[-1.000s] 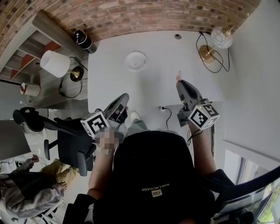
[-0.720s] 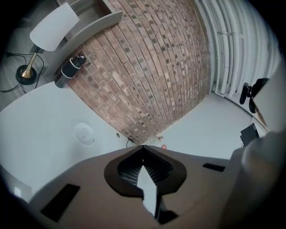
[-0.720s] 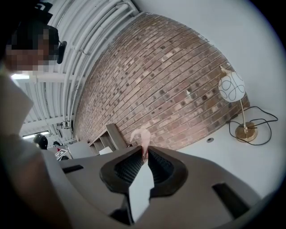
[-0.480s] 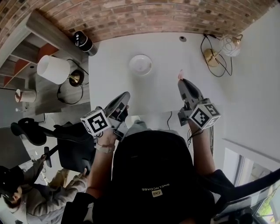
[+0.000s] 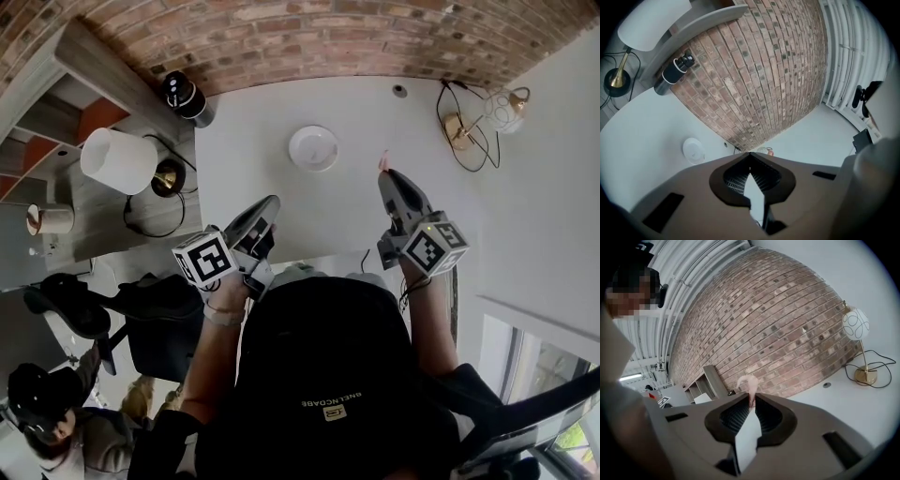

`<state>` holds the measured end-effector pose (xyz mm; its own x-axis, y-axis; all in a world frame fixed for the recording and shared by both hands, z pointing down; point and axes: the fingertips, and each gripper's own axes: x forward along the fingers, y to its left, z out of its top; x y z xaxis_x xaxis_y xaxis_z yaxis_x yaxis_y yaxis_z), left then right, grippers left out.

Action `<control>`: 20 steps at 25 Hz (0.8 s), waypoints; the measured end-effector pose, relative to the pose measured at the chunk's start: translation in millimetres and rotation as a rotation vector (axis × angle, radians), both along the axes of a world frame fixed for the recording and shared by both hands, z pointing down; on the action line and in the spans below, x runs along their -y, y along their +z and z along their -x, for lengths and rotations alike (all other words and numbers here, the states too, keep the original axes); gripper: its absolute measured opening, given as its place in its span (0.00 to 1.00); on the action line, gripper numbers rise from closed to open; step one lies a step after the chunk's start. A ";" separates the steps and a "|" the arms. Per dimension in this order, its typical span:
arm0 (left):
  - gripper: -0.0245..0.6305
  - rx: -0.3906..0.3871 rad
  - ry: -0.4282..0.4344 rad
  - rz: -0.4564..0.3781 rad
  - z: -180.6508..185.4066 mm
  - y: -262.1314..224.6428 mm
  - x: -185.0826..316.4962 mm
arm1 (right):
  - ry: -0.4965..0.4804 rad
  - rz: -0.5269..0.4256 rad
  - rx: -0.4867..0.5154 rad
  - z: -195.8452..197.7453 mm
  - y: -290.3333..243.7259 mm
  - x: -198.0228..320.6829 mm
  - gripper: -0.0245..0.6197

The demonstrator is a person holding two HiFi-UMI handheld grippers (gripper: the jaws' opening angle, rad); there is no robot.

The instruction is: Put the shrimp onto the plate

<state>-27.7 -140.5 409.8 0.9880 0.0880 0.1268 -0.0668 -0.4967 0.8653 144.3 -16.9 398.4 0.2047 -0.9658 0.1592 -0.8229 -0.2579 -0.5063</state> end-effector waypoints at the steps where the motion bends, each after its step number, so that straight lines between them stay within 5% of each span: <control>1: 0.04 -0.004 0.007 0.000 -0.2 -0.9 4.2 | 0.002 0.004 -0.003 1.5 0.3 4.4 0.10; 20: 0.04 0.009 -0.036 0.026 -0.9 4.3 26.2 | -0.056 0.061 -0.008 -3.7 6.6 40.2 0.10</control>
